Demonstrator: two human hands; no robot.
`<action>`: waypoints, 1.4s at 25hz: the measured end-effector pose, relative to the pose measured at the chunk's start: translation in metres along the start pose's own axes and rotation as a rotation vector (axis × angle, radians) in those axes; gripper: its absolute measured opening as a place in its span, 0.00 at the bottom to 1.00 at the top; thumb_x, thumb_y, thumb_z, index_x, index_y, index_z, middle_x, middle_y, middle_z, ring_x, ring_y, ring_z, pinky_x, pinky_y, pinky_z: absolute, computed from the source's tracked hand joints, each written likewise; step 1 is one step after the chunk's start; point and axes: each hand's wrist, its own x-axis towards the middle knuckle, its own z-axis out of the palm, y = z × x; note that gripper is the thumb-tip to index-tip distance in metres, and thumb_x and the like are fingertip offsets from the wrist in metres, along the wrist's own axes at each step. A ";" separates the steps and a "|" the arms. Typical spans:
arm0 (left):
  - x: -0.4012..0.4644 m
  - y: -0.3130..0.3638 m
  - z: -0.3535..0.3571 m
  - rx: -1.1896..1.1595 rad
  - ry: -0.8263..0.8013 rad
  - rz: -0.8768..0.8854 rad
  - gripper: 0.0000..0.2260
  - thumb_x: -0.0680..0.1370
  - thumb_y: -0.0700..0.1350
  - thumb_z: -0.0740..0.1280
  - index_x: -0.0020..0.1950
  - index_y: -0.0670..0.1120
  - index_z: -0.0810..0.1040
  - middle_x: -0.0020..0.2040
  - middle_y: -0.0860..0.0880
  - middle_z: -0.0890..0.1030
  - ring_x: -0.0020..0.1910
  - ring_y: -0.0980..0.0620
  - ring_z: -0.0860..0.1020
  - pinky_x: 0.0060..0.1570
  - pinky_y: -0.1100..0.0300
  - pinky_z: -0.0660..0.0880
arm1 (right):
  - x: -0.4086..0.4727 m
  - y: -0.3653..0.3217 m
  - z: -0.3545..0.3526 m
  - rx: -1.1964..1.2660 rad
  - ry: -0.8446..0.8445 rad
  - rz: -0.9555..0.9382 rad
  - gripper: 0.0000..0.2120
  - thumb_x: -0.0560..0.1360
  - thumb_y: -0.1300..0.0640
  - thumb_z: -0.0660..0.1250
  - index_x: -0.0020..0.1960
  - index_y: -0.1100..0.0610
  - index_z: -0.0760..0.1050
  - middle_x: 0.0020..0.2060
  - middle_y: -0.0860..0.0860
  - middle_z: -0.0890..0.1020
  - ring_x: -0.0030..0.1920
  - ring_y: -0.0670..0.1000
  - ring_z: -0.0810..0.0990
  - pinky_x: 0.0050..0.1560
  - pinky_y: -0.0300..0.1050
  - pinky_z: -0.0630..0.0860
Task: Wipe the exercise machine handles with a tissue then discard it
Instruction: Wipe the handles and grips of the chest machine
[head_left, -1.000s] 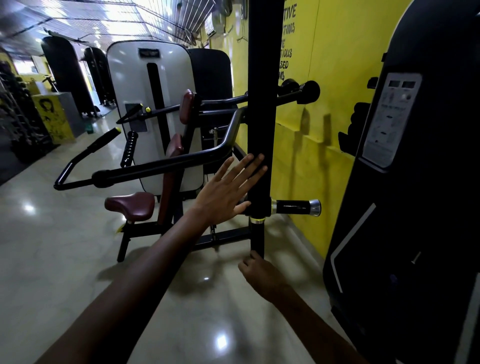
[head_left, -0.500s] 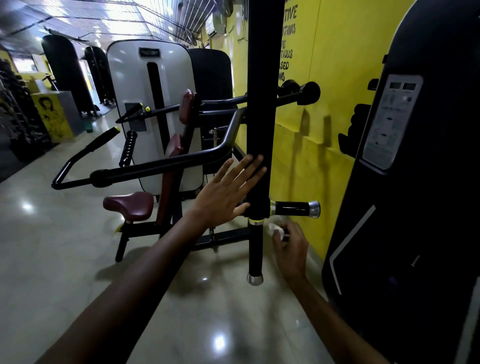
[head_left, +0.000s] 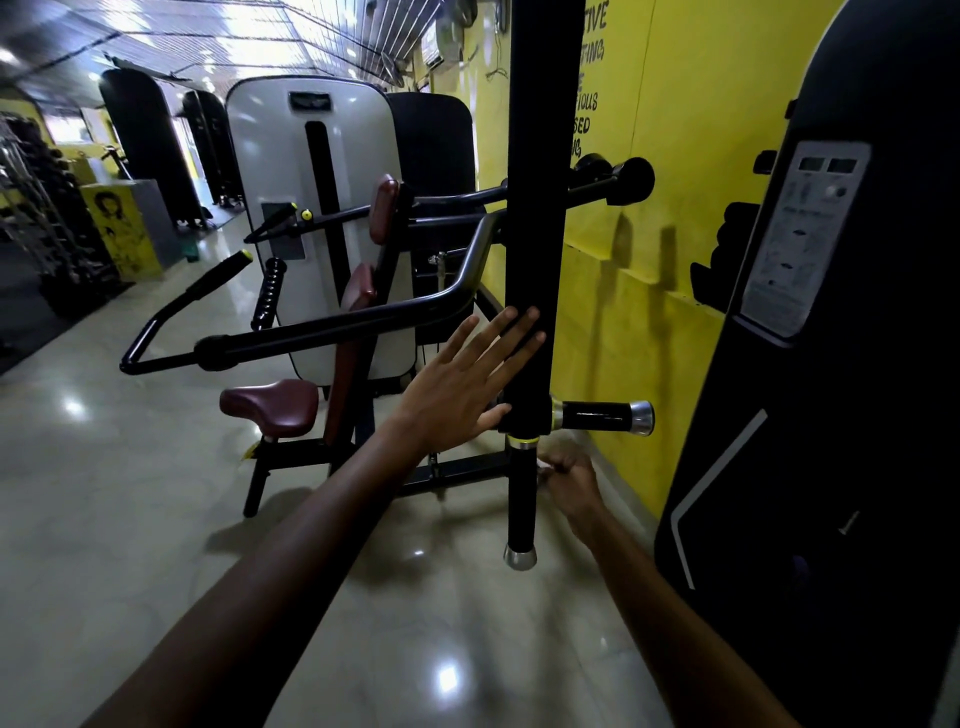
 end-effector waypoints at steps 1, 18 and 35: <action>-0.001 -0.001 0.000 -0.010 -0.004 -0.002 0.38 0.78 0.61 0.58 0.78 0.45 0.43 0.78 0.43 0.42 0.77 0.44 0.45 0.74 0.45 0.48 | -0.003 0.007 -0.001 -0.051 -0.026 0.005 0.13 0.74 0.72 0.62 0.38 0.59 0.78 0.33 0.51 0.77 0.36 0.49 0.75 0.34 0.39 0.73; -0.080 -0.029 -0.004 -0.551 -0.115 -0.253 0.30 0.76 0.58 0.60 0.74 0.43 0.63 0.72 0.44 0.68 0.71 0.47 0.67 0.66 0.46 0.70 | -0.020 -0.067 -0.015 -1.158 -0.401 -0.411 0.03 0.69 0.62 0.66 0.42 0.59 0.75 0.43 0.59 0.81 0.45 0.58 0.80 0.40 0.43 0.71; -0.189 -0.126 -0.026 -0.706 -0.130 -0.917 0.31 0.70 0.58 0.70 0.67 0.41 0.73 0.61 0.43 0.77 0.59 0.45 0.76 0.55 0.56 0.72 | -0.024 -0.170 0.152 -0.683 -0.216 -0.756 0.04 0.74 0.64 0.66 0.43 0.61 0.79 0.37 0.54 0.81 0.37 0.49 0.79 0.36 0.37 0.72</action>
